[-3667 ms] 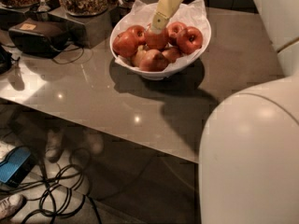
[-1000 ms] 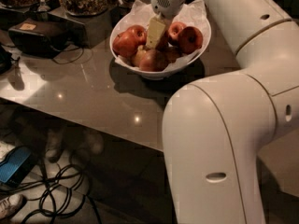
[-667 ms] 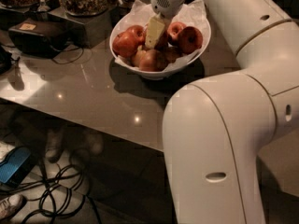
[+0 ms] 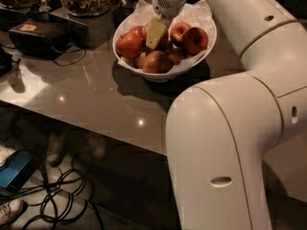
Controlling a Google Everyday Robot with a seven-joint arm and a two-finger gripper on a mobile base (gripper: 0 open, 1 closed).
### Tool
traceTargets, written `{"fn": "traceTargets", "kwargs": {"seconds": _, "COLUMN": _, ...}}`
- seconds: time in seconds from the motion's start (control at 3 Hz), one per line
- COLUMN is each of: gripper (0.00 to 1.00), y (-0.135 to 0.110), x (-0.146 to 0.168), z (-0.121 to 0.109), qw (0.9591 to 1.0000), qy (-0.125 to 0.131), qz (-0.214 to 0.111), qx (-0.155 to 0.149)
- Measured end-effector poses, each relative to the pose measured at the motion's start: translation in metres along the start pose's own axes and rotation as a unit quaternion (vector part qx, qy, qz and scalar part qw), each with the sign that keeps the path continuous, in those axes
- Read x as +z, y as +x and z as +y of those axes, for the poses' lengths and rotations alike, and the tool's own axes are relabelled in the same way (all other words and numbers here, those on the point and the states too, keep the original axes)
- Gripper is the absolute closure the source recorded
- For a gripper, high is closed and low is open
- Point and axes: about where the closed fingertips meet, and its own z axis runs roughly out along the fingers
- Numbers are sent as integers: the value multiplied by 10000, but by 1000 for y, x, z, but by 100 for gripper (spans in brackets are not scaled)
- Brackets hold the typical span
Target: Pick apple from white bowl
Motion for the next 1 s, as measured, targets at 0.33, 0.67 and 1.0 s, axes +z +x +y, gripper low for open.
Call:
{"fn": "traceTargets", "kwargs": {"seconds": 0.33, "gripper": 100, "y": -8, "x": -11, "z": 4, "qw": 9997, "qy": 29, "qz": -156, "qx": -207}}
{"fn": "traceTargets", "kwargs": {"seconds": 0.67, "gripper": 100, "y": -14, "x": -24, "z": 10, "qw": 9988, "qy": 9, "qz": -273, "qx": -418}}
{"fn": "traceTargets", "kwargs": {"seconds": 1.0, "gripper": 100, "y": -24, "x": -40, "z": 18, "qw": 9971, "qy": -39, "qz": -401, "qx": -650}}
